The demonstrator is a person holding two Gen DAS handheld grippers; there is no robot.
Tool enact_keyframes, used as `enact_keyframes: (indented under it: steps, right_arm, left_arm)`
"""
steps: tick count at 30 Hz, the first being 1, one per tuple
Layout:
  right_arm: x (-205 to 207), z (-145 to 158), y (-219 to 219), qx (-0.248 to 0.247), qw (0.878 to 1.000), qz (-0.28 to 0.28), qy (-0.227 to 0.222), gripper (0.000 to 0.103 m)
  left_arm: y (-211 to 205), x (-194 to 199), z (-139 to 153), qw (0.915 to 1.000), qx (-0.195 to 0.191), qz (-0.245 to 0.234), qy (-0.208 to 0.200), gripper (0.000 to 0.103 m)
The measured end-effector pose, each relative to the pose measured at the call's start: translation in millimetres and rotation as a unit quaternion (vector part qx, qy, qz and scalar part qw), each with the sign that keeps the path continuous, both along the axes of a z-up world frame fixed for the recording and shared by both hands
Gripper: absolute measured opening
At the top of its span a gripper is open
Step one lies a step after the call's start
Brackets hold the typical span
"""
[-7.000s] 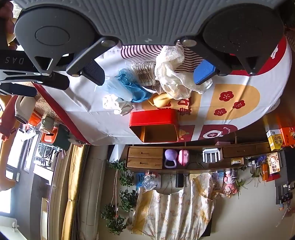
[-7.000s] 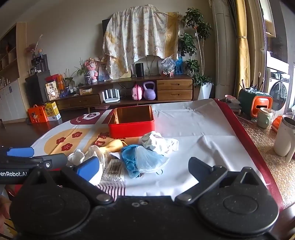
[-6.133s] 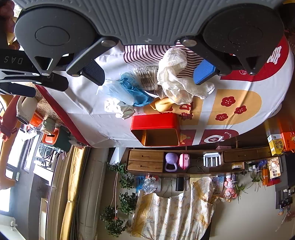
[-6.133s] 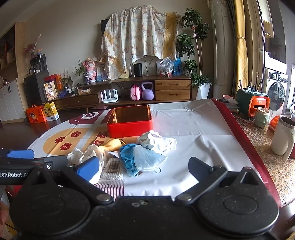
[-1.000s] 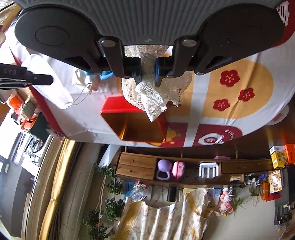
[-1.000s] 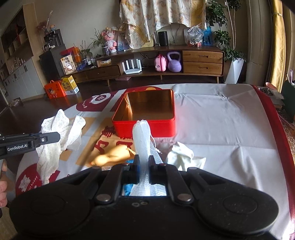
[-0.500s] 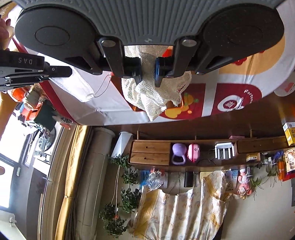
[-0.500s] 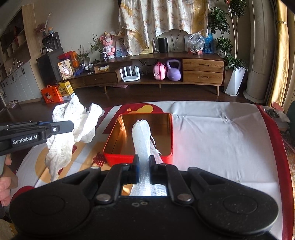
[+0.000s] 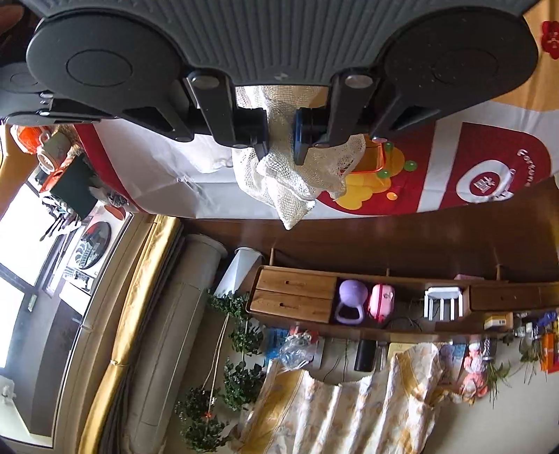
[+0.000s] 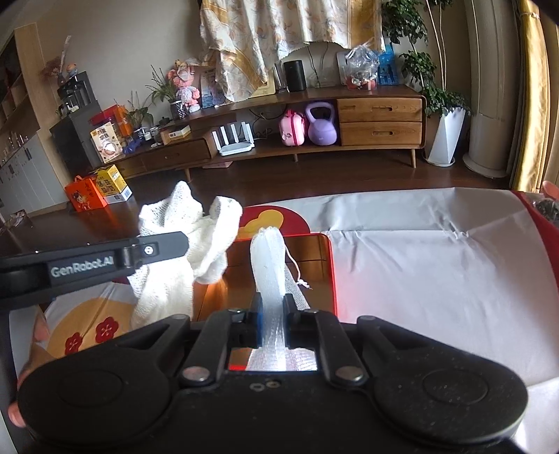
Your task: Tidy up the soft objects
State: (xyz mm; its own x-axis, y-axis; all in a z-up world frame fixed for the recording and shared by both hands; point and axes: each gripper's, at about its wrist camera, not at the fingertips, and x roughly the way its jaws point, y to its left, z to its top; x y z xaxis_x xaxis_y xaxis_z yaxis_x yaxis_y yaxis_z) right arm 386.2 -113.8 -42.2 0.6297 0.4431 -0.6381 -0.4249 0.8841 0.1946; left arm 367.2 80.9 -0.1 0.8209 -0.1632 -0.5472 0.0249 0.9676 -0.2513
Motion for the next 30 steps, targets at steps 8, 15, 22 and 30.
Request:
enact_keyframes:
  steps: [8,15,22,30]
  right_arm:
    - [35.8,-36.6,23.9,-0.018,1.0,0.002,0.024,0.01]
    - [44.5,-62.5,40.6,-0.055,0.998,0.021,0.038,0.012]
    - [45.7,-76.6,48.9,-0.082,0.995,0.035,0.051,0.016]
    - [47.8,-79.7,50.7,-0.097,0.993,0.044,0.049,0.022]
  left_arm:
    - [3.8,50.2,-42.2,0.9991,0.0,0.013,0.041,0.014]
    - [0.5,75.0,-77.5,0.9968,0.01,0.007,0.08,0.014]
    - [-5.0,86.9,-100.9,0.9929,0.026,-0.006,0.116,0.014]
    - [-8.7,91.8,-117.7,0.9883,0.032,-0.016,0.148,0.014]
